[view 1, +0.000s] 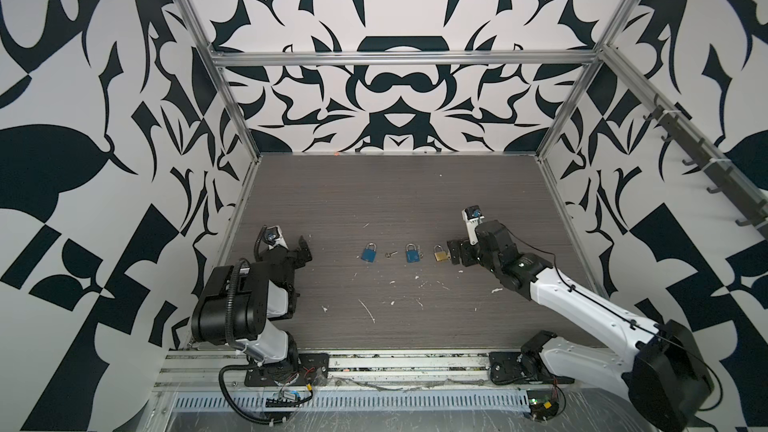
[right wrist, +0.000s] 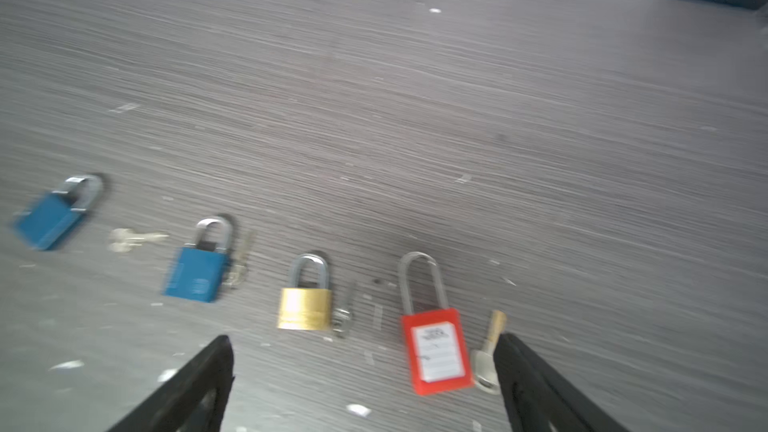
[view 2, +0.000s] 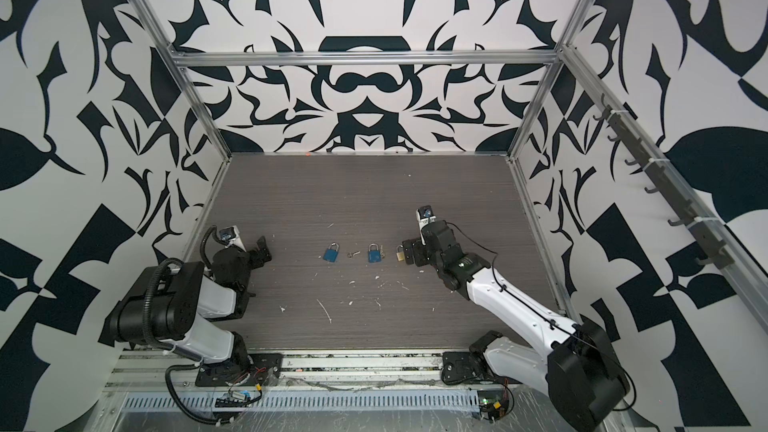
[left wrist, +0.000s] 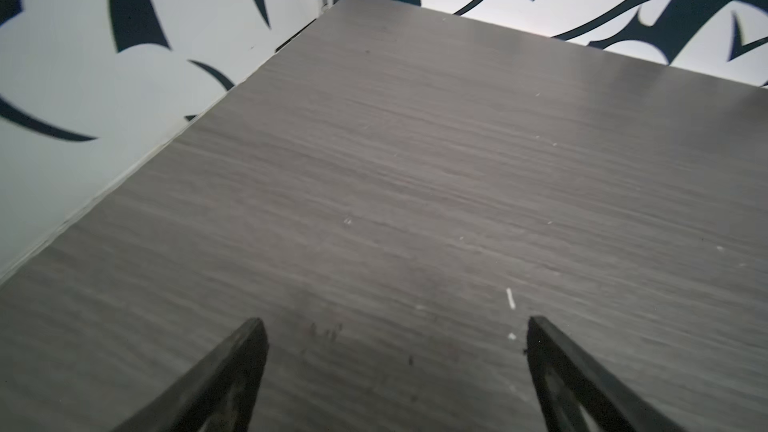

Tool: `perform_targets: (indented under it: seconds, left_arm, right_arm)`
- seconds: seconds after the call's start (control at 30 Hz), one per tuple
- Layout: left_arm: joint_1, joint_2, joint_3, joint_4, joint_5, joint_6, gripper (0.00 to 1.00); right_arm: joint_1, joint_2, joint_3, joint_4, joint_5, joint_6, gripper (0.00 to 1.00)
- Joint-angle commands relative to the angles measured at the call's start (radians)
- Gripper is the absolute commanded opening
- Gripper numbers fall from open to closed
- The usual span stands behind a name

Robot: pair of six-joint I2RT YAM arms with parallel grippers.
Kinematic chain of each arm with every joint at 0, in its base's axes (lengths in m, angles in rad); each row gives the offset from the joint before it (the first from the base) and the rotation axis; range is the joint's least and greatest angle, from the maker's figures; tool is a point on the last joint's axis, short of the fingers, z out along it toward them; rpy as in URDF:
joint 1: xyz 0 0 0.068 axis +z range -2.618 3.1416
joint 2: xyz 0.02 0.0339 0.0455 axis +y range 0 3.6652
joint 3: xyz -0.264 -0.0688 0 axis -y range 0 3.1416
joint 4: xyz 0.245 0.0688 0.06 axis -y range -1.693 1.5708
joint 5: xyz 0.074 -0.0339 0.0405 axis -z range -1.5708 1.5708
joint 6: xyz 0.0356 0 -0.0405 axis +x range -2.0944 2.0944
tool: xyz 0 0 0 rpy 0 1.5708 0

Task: Lock with the key

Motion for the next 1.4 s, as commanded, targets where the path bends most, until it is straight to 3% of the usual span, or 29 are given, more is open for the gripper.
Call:
perform_targets:
  seconds: [0.0, 0.1, 0.17, 0.27, 0.3, 0.33, 0.37, 0.43, 0.5, 0.6, 1.07, 1.17, 1.37]
  left_arm:
    - [-0.009, 0.001, 0.091, -0.005, 0.157, 0.04, 1.0]
    - [-0.03, -0.026, 0.153, -0.181, 0.155, 0.056, 0.99]
    - [-0.035, -0.004, 0.16, -0.147, 0.146, 0.065, 0.99]
    - [-0.05, -0.013, 0.187, -0.217, 0.134, 0.078, 0.99]
    - [-0.051, -0.011, 0.182, -0.206, 0.135, 0.075, 0.99]
    - [-0.052, -0.012, 0.184, -0.205, 0.134, 0.076, 0.99]
    - [-0.052, -0.012, 0.182, -0.205, 0.136, 0.076, 0.99]
    - [-0.051, -0.012, 0.182, -0.204, 0.135, 0.077, 0.99]
    - [-0.052, -0.014, 0.181, -0.203, 0.136, 0.077, 0.99]
    - [-0.051, -0.015, 0.18, -0.202, 0.136, 0.078, 0.99]
    - [-0.051, -0.014, 0.178, -0.2, 0.138, 0.077, 0.99]
    - [-0.061, 0.001, 0.252, -0.328, 0.249, 0.147, 0.99]
    - [-0.066, -0.014, 0.226, -0.297, 0.251, 0.144, 0.99]
  right_arm:
    - [-0.047, -0.052, -0.066, 0.19, 0.228, -0.104, 1.0]
    - [-0.164, -0.032, -0.144, 0.368, 0.293, -0.137, 1.0]
    - [-0.268, 0.04, -0.164, 0.461, 0.261, -0.111, 1.0]
    - [-0.367, 0.239, -0.232, 0.761, 0.181, -0.123, 1.0]
    - [-0.387, 0.318, -0.23, 0.862, 0.17, -0.129, 1.0]
    - [-0.387, 0.339, -0.189, 0.807, 0.155, -0.136, 1.0]
    - [-0.393, 0.364, -0.17, 0.807, 0.071, -0.165, 0.99]
    - [-0.401, 0.416, -0.178, 0.86, 0.02, -0.172, 1.0]
    - [-0.411, 0.5, -0.265, 1.113, -0.046, -0.2, 0.99]
    - [-0.412, 0.479, -0.238, 1.02, -0.048, -0.196, 1.0]
    - [-0.419, 0.481, -0.243, 1.032, -0.039, -0.188, 0.99]
    - [-0.418, 0.481, -0.239, 1.027, -0.046, -0.193, 1.0]
    - [-0.42, 0.481, -0.239, 1.025, -0.048, -0.193, 0.99]
